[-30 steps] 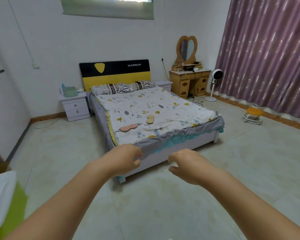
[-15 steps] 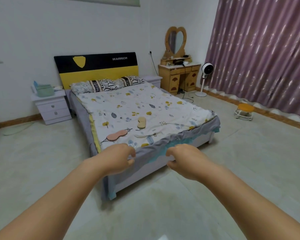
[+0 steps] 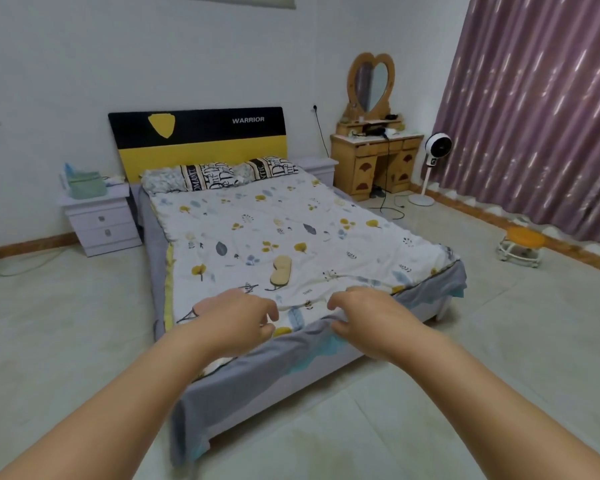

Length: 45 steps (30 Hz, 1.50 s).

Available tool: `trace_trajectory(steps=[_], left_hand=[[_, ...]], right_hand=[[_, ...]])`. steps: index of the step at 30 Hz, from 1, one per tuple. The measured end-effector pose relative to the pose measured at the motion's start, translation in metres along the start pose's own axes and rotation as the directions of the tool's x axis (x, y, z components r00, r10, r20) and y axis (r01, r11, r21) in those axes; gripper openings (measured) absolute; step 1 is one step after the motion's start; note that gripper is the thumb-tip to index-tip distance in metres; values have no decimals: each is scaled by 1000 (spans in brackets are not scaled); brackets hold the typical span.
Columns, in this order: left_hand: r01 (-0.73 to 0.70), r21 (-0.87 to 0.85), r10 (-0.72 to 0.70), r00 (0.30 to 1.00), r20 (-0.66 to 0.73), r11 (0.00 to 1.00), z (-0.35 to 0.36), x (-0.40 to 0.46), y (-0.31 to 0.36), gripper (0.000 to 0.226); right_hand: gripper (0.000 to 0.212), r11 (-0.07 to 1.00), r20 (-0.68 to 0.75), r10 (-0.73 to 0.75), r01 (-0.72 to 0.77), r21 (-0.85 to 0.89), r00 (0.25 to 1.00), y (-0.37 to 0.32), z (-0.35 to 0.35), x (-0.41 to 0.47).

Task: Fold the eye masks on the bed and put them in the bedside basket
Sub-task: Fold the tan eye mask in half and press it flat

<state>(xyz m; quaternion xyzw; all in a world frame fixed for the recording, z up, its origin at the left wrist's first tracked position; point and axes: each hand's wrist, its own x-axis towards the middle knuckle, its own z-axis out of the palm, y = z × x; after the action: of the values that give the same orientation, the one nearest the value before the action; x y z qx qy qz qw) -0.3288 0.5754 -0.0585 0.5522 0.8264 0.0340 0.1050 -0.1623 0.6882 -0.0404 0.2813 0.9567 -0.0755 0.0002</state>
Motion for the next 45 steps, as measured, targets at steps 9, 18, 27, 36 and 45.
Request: trace_trajectory(steps=[9,18,27,36,45], left_hand=[[119,-109,-114,992,49,987,-8,118,-11,30],[123,-138,-114,991,76,983,-11,255,-58,33],[159,-144,-140,982,130,977,-23,377,-109,35],[277,-181,-245,952,182,944,-10,462,-132,35],[496,-310,-446,868,221,811,14,543,-124,31]], right_hand=[[36,998,91,-50,48,30,995,71,7,121],[37,998,101,-60,57,31,993,114,16,264],[38,999,157,-47,46,16,986,148,12,389],[31,993,209,-117,118,11,971,187,23,497],[33,957,286,-283,290,19,915,245,43,600]])
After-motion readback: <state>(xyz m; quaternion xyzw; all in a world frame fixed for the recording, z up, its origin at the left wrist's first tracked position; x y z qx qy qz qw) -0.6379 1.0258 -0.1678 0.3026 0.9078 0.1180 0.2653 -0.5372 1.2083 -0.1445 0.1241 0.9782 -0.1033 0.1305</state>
